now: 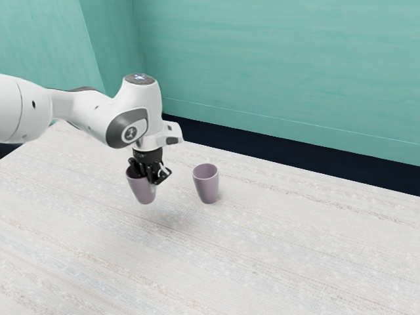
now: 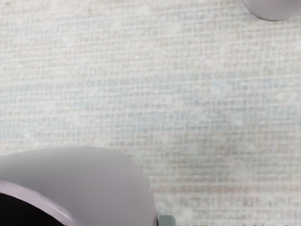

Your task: Place the left cup onto the right cup

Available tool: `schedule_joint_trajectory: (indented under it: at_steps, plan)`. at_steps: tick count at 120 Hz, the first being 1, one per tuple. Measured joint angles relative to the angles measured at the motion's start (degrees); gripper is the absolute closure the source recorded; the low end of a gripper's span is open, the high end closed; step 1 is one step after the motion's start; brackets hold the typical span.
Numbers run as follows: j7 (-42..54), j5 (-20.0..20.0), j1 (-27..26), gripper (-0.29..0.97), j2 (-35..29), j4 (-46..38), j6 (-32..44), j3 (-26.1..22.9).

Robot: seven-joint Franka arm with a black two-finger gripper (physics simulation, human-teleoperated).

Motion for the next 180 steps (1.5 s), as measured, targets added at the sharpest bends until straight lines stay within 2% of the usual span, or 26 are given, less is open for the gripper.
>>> schedule_joint_trajectory:
  at_steps: [41,101,136,180]
  plan:
    - [-0.31,1.56,0.00,0.78,-0.64,5.40,-4.10,-2.03]
    - [-0.35,0.58,-0.02,0.78,0.25,13.64,-10.34,-5.34]
    - [-0.49,-1.32,-0.02,0.78,3.32,20.63,-13.75,-7.58]
    - [-0.57,-1.15,0.08,0.78,7.79,26.30,-16.88,-9.10]
